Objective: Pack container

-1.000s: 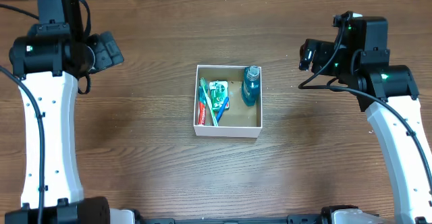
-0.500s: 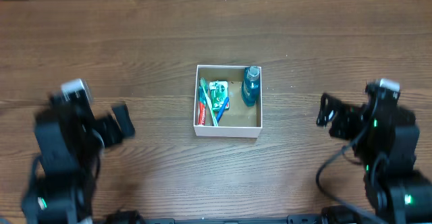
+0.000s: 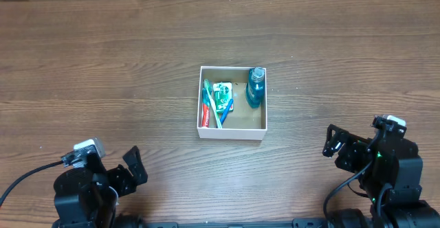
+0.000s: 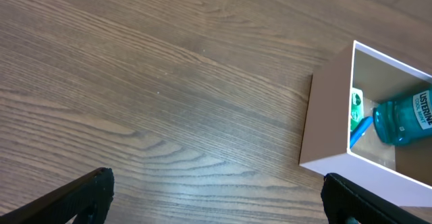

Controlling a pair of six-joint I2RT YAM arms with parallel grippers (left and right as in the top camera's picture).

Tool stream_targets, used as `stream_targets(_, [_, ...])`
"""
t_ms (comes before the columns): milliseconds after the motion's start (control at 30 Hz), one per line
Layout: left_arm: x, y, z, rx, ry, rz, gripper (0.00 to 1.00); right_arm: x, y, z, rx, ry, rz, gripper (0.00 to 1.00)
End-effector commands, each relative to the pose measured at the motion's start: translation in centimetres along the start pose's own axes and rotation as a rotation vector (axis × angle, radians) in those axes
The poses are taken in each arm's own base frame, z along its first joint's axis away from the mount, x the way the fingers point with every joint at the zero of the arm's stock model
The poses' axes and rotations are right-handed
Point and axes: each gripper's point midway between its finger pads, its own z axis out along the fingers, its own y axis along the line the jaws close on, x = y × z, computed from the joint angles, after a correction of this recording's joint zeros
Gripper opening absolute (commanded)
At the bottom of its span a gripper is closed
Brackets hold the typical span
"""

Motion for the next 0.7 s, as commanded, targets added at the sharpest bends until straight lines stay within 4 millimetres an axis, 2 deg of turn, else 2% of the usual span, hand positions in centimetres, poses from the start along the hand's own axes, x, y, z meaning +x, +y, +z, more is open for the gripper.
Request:
stream_targets(0, [0.5, 0.0, 0.2, 0.005, 0.014, -0.011, 1.0, 0.1, 0.1, 0.1, -0.008, 0.002, 0.003, 1.0])
stream_targets(100, [0.5, 0.0, 0.2, 0.005, 0.015, -0.011, 1.0, -0.1, -0.1, -0.4, -0.003, -0.026, -0.003, 1.0])
stream_targets(200, [0.5, 0.0, 0.2, 0.004, 0.015, -0.011, 1.0, -0.9, -0.4, -1.2, -0.032, -0.17, -0.024, 1.0])
stream_targets(233, [0.5, 0.0, 0.2, 0.004, 0.016, -0.011, 1.0, -0.4, -0.3, -0.8, -0.087, -0.26, -0.016, 1.0])
stream_targets(367, [0.5, 0.0, 0.2, 0.005, 0.015, -0.011, 1.0, 1.0, 0.4, 0.7, -0.233, -0.424, -0.017, 1.0])
stream_targets(433, [0.5, 0.0, 0.2, 0.005, 0.015, -0.011, 1.0, 0.7, 1.0, 1.6, -0.259, -0.466, -0.066, 1.0])
stream_targets(500, [0.5, 0.0, 0.2, 0.005, 0.015, -0.011, 1.0, -0.5, 2.1, 2.0, -0.299, -0.573, -0.168, 1.0])
stream_targets(667, [0.5, 0.0, 0.2, 0.004, 0.015, -0.011, 1.0, -1.7, 2.6, 3.6, -0.32, -0.806, -0.262, 1.0])
